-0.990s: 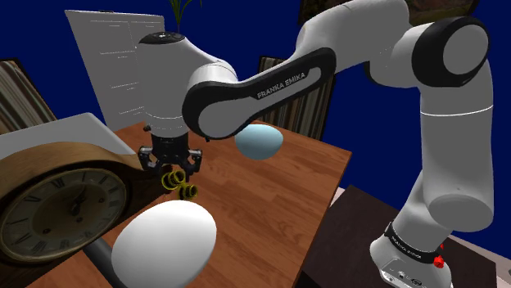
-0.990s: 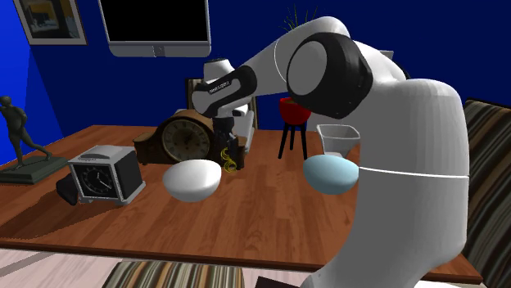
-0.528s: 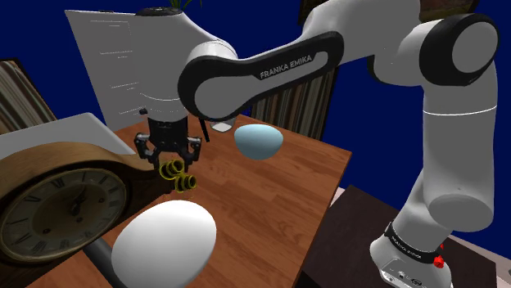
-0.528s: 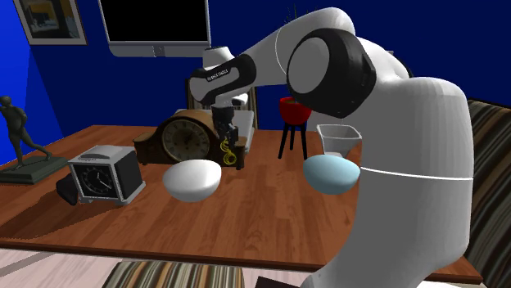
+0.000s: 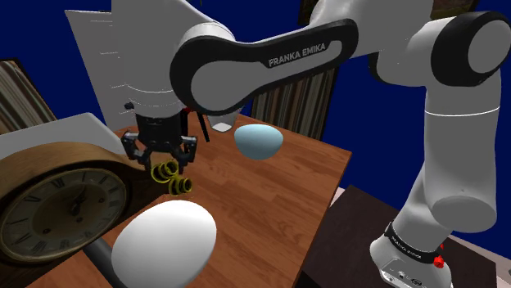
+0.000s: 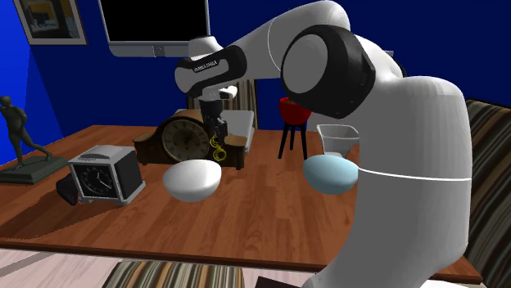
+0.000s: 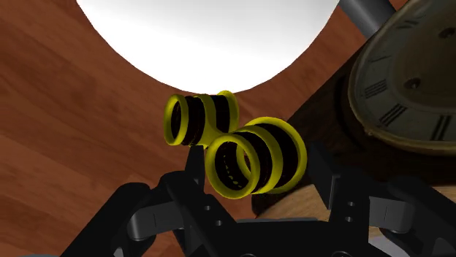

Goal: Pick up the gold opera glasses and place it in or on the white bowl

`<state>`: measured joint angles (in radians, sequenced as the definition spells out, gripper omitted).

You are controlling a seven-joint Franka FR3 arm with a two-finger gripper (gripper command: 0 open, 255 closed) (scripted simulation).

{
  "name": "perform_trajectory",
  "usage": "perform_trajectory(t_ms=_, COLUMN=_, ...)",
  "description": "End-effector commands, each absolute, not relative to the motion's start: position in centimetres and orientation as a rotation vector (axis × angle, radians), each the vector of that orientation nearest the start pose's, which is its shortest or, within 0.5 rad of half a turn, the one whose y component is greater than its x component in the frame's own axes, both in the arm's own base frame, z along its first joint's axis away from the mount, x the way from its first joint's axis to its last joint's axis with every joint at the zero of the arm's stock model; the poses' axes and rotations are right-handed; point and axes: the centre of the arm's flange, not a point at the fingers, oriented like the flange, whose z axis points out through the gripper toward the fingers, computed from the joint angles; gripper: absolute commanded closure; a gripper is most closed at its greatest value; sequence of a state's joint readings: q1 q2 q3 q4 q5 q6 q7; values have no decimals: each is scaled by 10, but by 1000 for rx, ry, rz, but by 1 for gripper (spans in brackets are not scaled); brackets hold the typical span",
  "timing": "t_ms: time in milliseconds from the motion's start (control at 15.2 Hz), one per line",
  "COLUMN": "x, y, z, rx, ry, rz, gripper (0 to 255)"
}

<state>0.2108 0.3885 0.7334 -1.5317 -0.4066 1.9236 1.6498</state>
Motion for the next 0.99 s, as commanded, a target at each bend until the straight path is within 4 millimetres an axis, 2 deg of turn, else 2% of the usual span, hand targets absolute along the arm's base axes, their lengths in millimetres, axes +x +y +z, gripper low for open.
perform_trajectory(t_ms=0, x=444, y=495, z=489, rx=-2912, ry=959, rz=-243, gripper=255)
perform_trajectory(t_ms=528, x=366, y=562, z=491, rx=-2912, ry=959, rz=-243, gripper=255)
perform_trajectory(t_ms=924, x=366, y=562, z=459, rx=-2912, ry=959, rz=-243, gripper=255)
